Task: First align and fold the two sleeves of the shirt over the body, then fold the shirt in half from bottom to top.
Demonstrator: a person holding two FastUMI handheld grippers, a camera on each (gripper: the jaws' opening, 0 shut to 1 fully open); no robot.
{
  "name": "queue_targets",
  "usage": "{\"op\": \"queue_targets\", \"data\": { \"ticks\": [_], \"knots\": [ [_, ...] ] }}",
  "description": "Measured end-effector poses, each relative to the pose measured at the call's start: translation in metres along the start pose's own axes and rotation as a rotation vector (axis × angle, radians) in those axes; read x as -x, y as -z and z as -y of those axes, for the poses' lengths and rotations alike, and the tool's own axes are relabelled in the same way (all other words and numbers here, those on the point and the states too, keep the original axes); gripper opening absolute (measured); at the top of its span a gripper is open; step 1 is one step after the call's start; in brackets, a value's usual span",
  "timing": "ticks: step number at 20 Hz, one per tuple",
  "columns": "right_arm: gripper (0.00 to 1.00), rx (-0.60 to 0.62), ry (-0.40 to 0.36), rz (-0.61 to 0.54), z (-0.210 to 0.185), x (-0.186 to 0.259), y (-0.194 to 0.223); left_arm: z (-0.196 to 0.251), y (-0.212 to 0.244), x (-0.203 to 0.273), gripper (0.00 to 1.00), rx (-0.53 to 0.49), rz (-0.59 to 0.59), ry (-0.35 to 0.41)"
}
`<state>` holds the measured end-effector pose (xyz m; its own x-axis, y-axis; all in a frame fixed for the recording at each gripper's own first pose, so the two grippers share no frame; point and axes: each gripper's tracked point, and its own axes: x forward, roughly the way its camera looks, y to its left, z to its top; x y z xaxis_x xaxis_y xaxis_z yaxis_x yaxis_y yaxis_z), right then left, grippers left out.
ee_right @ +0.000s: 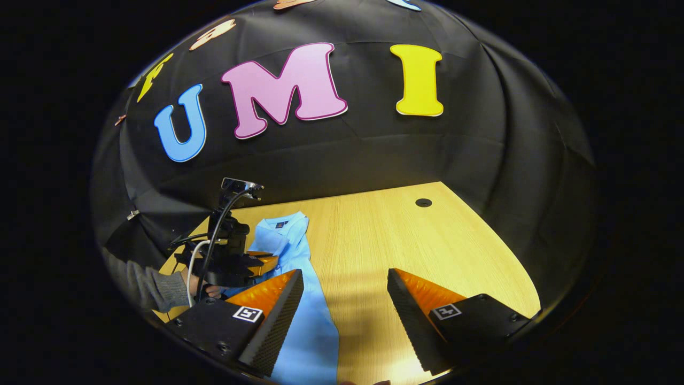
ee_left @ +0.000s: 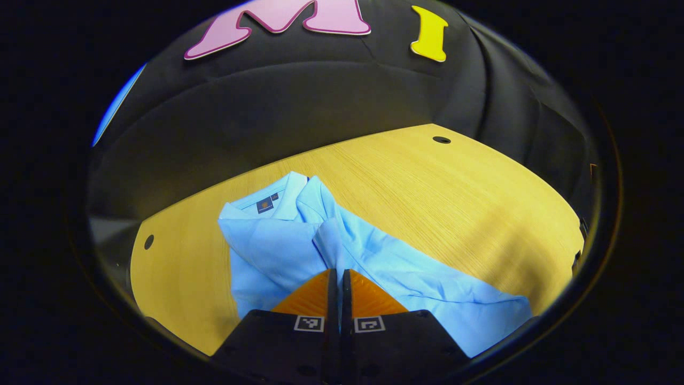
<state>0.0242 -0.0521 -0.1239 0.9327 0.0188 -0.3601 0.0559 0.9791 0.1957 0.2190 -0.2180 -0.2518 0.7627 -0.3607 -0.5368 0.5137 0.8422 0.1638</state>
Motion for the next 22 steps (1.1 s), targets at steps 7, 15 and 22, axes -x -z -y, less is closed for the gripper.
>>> {"op": "queue_targets", "data": {
  "ticks": [7, 15, 22],
  "knots": [
    [0.98, 0.005, 0.000, 0.008, -0.001, 0.002, -0.003, -0.005, 0.000, -0.004, 0.29, -0.028, -0.007, -0.031],
    [0.98, 0.008, -0.001, 0.017, -0.005, 0.011, -0.002, -0.015, -0.023, 0.023, 0.92, -0.077, 0.109, -0.097],
    [0.98, 0.031, -0.023, 0.037, -0.017, 0.029, -0.006, -0.023, -0.050, 0.121, 0.93, -0.008, 0.263, -0.116]
  ]
}}
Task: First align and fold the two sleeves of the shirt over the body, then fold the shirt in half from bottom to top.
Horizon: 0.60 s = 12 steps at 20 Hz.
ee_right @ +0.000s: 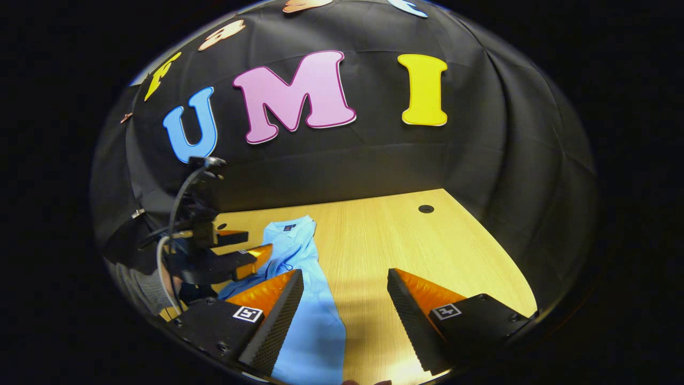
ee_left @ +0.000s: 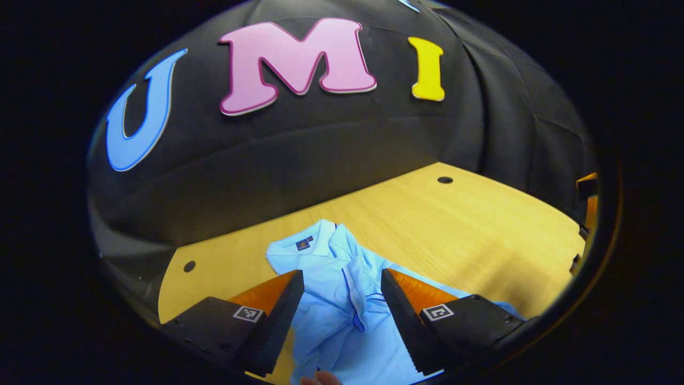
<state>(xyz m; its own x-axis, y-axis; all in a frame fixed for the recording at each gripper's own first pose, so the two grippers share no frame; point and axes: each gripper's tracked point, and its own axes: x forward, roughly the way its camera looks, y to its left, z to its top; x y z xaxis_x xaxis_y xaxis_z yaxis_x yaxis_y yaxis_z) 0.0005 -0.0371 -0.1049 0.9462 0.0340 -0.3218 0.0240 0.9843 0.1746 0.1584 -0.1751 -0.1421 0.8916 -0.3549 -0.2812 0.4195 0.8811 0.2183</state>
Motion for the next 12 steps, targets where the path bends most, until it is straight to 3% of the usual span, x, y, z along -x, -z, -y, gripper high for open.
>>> {"op": "queue_targets", "data": {
  "ticks": [5, 12],
  "knots": [
    [0.98, 0.033, -0.017, -0.053, -0.012, 0.030, 0.029, -0.021, 0.009, 0.098, 0.92, 0.064, 0.013, -0.035],
    [0.98, 0.100, -0.048, -0.197, -0.037, 0.071, 0.106, -0.029, 0.095, 0.198, 0.92, 0.095, -0.148, -0.033]
  ]
}}
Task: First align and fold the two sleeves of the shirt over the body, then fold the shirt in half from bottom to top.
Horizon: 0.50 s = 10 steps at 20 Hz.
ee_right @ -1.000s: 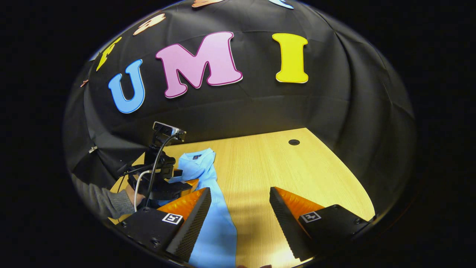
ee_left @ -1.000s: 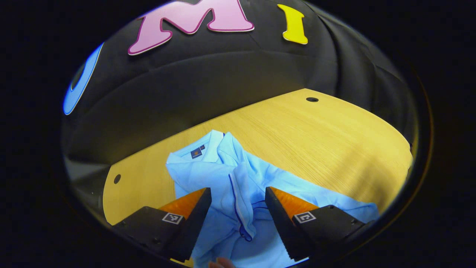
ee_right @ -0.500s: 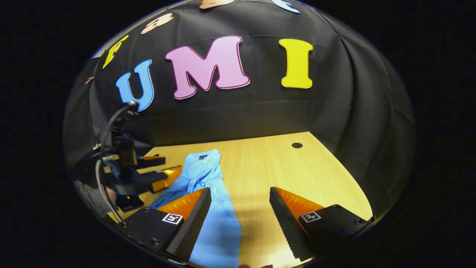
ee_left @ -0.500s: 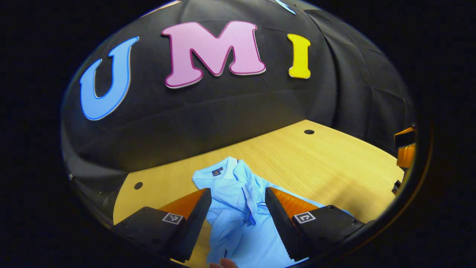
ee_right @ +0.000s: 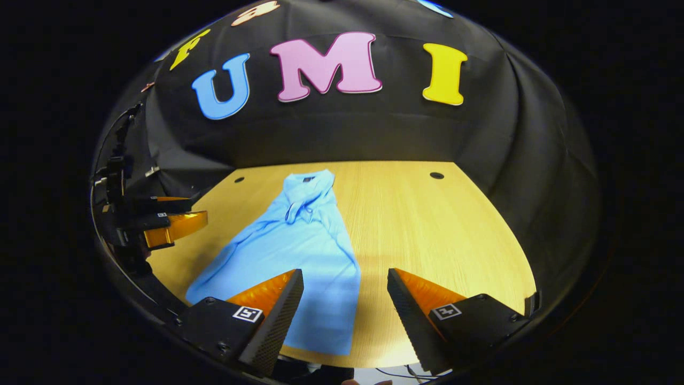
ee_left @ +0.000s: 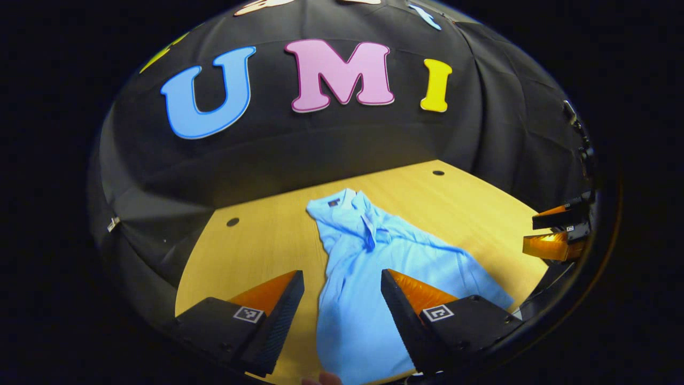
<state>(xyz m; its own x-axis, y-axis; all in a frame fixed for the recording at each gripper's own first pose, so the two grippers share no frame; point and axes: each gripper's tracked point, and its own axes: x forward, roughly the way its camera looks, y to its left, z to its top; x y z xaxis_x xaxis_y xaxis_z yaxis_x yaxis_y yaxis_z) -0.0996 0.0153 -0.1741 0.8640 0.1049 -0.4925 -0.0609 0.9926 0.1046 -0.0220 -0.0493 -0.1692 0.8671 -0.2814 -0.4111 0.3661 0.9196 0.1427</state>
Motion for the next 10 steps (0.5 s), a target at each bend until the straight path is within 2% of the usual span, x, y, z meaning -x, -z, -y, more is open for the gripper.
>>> {"op": "queue_targets", "data": {
  "ticks": [5, 10],
  "knots": [
    [0.98, 0.022, -0.007, -0.091, -0.017, 0.002, 0.047, -0.002, 0.076, 0.025, 0.93, 0.027, -0.132, -0.010],
    [0.99, 0.019, 0.018, -0.167, -0.016, 0.002, 0.082, 0.005, 0.134, 0.038, 0.93, 0.052, -0.241, -0.002]
  ]
}}
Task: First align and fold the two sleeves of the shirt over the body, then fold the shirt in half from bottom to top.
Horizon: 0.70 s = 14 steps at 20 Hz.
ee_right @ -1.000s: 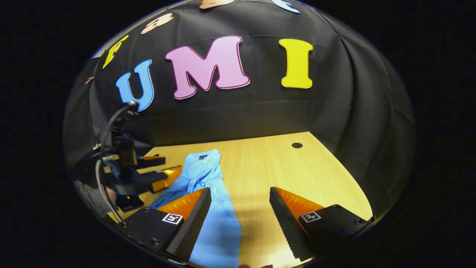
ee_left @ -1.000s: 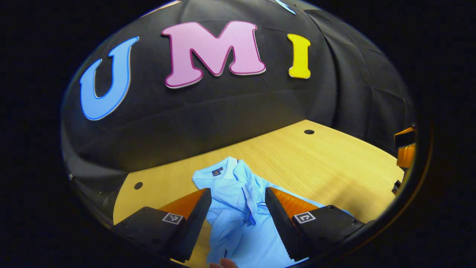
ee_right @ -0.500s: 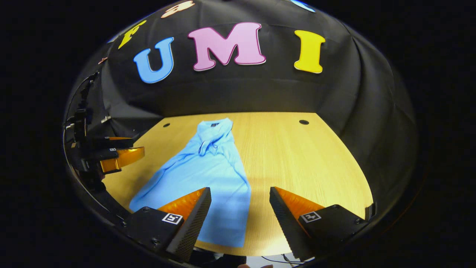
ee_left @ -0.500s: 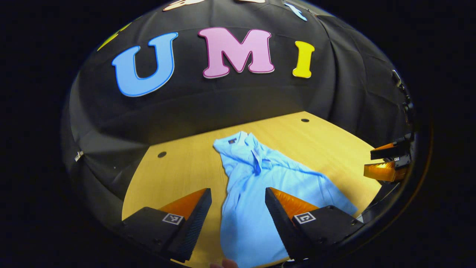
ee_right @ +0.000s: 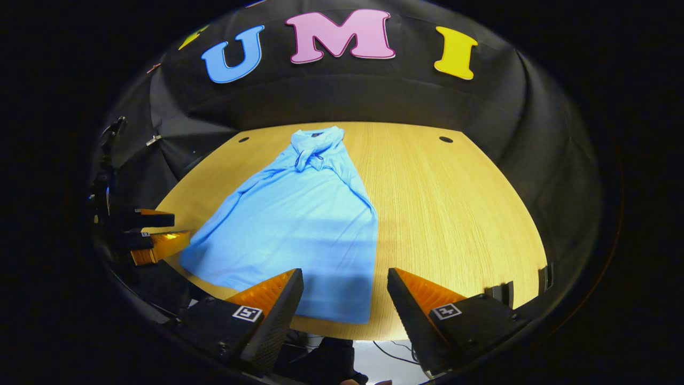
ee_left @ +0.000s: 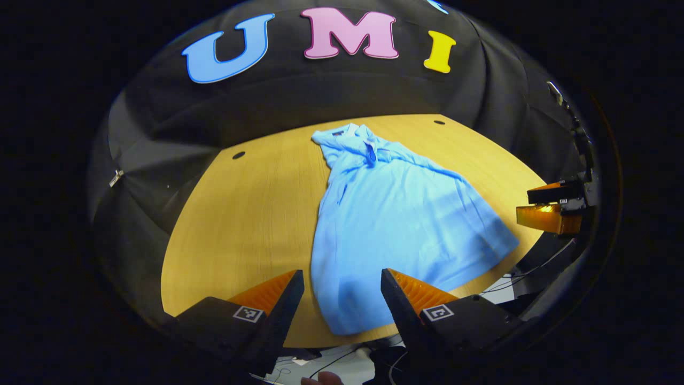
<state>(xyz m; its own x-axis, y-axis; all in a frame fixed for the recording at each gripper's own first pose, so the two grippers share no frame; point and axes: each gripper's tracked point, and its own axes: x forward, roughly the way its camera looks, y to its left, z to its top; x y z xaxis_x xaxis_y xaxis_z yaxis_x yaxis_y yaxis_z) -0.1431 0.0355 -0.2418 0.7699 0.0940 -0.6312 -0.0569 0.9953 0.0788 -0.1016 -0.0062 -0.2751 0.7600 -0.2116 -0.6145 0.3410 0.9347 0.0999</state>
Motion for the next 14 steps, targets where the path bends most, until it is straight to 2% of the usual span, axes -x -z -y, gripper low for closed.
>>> {"op": "queue_targets", "data": {
  "ticks": [3, 8, 14],
  "knots": [
    [0.98, -0.008, 0.013, -0.046, 0.003, -0.006, 0.016, 0.004, 0.032, -0.003, 0.93, 0.040, -0.082, 0.012],
    [0.98, -0.009, 0.026, -0.120, 0.006, -0.015, 0.041, 0.000, 0.064, -0.007, 0.93, 0.098, -0.170, -0.021],
    [0.99, 0.032, 0.037, -0.172, 0.007, -0.032, 0.058, 0.008, 0.071, -0.014, 0.92, 0.098, -0.201, -0.003]
  ]
}}
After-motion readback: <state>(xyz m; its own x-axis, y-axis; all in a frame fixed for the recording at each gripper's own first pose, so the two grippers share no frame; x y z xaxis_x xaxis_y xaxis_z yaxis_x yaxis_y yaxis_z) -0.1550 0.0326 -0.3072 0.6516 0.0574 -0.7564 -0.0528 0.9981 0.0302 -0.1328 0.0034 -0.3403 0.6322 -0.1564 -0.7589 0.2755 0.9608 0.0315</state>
